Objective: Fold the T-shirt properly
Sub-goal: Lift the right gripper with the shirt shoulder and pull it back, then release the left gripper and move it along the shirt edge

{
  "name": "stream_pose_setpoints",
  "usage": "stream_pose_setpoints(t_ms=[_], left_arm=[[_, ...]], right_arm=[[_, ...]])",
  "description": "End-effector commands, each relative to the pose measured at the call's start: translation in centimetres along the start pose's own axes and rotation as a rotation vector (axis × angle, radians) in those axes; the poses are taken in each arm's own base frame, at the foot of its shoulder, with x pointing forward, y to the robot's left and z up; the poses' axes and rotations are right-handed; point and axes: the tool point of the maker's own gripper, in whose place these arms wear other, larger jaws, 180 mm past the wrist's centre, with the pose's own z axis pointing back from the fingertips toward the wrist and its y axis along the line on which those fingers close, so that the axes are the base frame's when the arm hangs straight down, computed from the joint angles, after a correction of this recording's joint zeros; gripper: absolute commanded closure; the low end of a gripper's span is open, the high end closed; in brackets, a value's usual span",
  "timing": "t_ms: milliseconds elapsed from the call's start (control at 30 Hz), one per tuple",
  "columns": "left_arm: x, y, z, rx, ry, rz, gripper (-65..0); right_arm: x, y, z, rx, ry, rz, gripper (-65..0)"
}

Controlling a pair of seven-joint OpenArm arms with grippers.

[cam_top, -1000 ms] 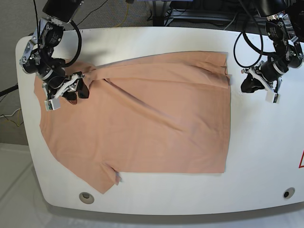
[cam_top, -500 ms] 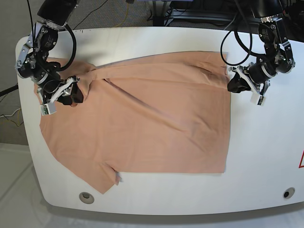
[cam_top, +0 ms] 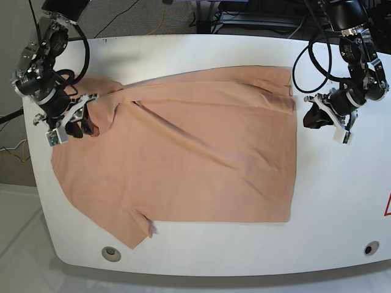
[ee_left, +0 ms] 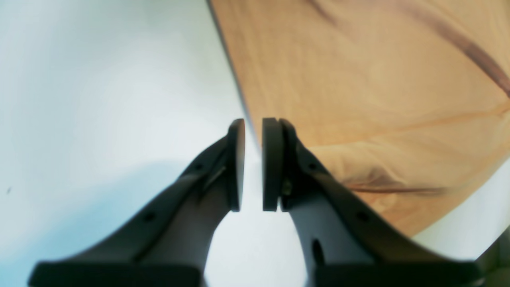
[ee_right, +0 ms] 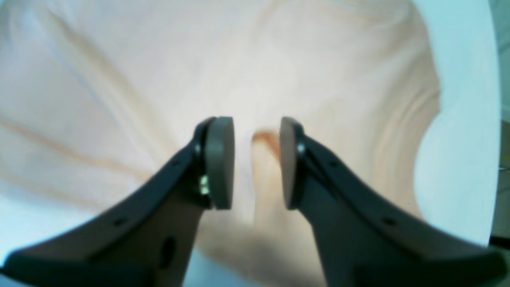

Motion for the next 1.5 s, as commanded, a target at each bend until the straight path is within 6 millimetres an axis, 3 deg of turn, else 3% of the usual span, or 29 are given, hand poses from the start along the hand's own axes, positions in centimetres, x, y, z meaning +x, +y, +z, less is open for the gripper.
stream_pose_setpoints(t_ms=[0,233,300,367,567,600,633,1133,1233,1467], left_arm=[[1.3,0.0,0.4,-0.004,-0.037,-0.024,-6.3],[0.5,-0.2,0.3,-0.009,-0.018,-0.017,-6.3],[0.2,-0.7,0.2,-0.024,-0.005,-0.016,-6.5],[0.1,-0.9,0.1,-0.028,-0.003,-0.018,-6.9],[0.0,-1.7,-0.2,-0.047,-0.003,-0.034,-8.2],[-2.0,-1.6,-0.8,-0.044,0.058,0.009,-7.1],[-2.0,-1.6,-0.8,-0.044,0.058,0.009,-7.3],[-1.2,-2.1,-0.3,-0.041,0.053,-0.028,-7.5],[0.1,-2.9,0.5,-0.036,0.030,-0.086,-11.0],[0.7,-5.0,1.8,-0.021,0.010,-0.117,-24.8]], right_arm=[[-2.2,1.0,0.4,0.000,0.057,0.056,-16.1],[-4.4,1.5,0.7,0.011,0.105,0.032,-23.5],[-4.4,2.3,0.8,0.026,0.085,-0.005,-33.0],[-4.5,2.3,0.8,0.018,0.072,-0.024,-34.7],[-3.6,0.4,1.2,-0.080,-0.036,-0.077,-35.4],[-4.7,2.8,0.2,-0.012,0.019,-0.100,-34.6],[-4.8,3.0,0.1,-0.009,0.017,-0.107,-34.6],[-4.8,3.5,0.0,-0.005,0.009,-0.125,-34.9],[-4.3,3.4,0.2,-0.009,-0.001,-0.111,-34.9],[-3.8,3.4,0.3,-0.013,-0.012,-0.098,-34.9]])
